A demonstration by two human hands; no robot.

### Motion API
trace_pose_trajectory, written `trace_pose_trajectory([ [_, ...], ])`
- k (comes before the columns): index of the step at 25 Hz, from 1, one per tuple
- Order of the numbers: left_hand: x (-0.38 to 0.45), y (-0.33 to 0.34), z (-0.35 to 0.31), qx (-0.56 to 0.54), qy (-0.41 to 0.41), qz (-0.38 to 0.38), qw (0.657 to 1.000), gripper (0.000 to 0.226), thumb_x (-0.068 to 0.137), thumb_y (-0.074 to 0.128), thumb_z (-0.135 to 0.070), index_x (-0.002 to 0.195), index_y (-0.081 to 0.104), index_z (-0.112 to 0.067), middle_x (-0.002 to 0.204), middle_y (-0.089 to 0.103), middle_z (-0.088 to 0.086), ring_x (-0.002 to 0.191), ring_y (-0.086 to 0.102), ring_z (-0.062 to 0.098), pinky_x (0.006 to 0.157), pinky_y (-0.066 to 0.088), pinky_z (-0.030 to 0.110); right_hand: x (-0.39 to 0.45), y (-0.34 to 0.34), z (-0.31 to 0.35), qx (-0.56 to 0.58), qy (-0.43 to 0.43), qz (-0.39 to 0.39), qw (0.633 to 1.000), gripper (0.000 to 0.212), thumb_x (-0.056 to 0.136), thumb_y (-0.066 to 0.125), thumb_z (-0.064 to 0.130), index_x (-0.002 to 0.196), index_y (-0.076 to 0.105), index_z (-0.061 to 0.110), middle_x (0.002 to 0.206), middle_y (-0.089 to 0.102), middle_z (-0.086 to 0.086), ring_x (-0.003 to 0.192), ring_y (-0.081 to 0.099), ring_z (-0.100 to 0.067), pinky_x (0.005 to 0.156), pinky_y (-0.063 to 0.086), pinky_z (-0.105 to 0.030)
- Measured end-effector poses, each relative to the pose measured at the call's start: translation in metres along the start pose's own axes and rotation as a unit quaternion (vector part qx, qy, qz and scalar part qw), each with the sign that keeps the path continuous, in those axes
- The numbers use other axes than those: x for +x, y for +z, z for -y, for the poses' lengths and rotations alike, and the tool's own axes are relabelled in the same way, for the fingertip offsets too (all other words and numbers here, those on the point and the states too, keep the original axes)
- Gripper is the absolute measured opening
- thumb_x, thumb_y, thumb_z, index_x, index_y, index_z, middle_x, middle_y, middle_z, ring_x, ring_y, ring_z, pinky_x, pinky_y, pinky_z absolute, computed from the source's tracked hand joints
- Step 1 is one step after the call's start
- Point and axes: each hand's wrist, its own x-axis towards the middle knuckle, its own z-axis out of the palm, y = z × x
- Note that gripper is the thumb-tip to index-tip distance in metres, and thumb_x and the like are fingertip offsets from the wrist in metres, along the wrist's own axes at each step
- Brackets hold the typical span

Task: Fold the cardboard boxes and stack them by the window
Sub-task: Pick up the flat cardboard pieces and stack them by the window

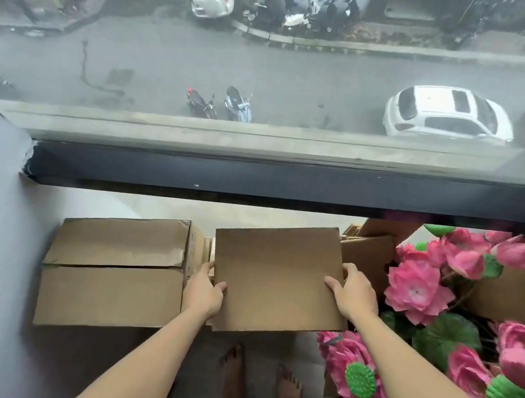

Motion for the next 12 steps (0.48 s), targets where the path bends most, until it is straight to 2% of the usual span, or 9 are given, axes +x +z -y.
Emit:
trace_pose_trajectory([
  [4,0.035,0.024,0.015,0.002,-0.016,0.039,0.999,0.057,0.094,0.067,-0.023,0.146,0.044,-0.02,0.134,0.057,0.009,0.121,0.055,0.027,0.106,0.042,0.036,0.028,0.028,-0.009,-0.011,0.022,0.021,0.999,0.056,0.094,0.059,0.05,0.14,0.044,0.021,0.12,0.058,-0.007,0.108,0.059,-0.032,0.086,0.051,-0.042],
  [6,0.052,0.038,0.023,0.008,-0.02,0.058,0.998,0.057,0.095,0.066,-0.024,0.146,0.042,-0.018,0.137,0.056,0.009,0.126,0.053,0.027,0.109,0.042,0.041,0.043,0.044,-0.014,-0.011,0.03,0.034,0.999,0.054,0.095,0.059,0.049,0.139,0.045,0.021,0.118,0.058,-0.006,0.106,0.059,-0.031,0.085,0.05,-0.041],
  [10,0.081,0.058,0.035,0.073,-0.027,0.056,0.995,0.059,0.093,0.067,-0.032,0.144,0.041,-0.014,0.138,0.054,0.009,0.129,0.051,0.031,0.105,0.046,0.046,0.069,0.074,-0.02,-0.015,0.042,0.052,0.998,0.054,0.094,0.061,0.046,0.139,0.046,0.02,0.121,0.058,-0.008,0.11,0.058,-0.032,0.087,0.046,-0.039],
  [12,0.088,0.065,0.04,0.068,-0.03,0.058,0.996,0.064,0.092,0.069,-0.031,0.146,0.04,-0.012,0.141,0.052,0.011,0.132,0.049,0.031,0.108,0.043,0.044,0.076,0.085,-0.021,-0.017,0.049,0.068,0.996,0.054,0.095,0.061,0.044,0.14,0.045,0.02,0.123,0.057,-0.009,0.112,0.058,-0.032,0.089,0.046,-0.039],
])
